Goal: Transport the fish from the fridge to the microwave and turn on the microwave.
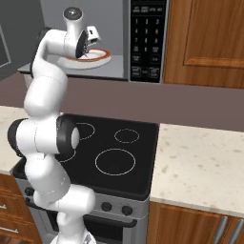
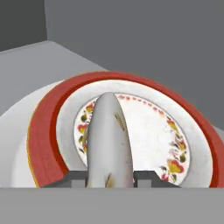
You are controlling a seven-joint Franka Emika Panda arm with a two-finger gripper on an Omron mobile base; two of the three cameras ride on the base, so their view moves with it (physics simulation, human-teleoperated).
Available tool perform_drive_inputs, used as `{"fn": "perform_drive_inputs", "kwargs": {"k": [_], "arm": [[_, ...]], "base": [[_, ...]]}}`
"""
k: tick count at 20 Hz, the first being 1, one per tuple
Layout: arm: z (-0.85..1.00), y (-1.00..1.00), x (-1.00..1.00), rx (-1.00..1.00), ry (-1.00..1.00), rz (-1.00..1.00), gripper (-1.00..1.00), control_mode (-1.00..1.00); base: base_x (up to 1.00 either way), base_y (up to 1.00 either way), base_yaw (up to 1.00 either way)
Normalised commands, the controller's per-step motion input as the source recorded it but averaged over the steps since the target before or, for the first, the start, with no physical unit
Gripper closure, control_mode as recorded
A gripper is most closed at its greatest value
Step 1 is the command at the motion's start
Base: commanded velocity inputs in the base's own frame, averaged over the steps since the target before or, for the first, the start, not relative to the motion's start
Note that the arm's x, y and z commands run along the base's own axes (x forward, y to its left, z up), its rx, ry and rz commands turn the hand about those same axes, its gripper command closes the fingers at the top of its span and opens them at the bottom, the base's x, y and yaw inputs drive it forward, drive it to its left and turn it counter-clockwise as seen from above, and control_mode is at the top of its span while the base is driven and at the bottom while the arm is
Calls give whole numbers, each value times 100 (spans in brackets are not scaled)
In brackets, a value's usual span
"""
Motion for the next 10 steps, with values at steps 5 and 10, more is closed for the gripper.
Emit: {"fn": "perform_drive_inputs", "kwargs": {"k": [5,10], "arm": [[-11,4,50,0,1,5,100,-100],[-13,4,49,-1,2,5,100,-100]], "base": [[0,0,0],[0,0,0]]}}
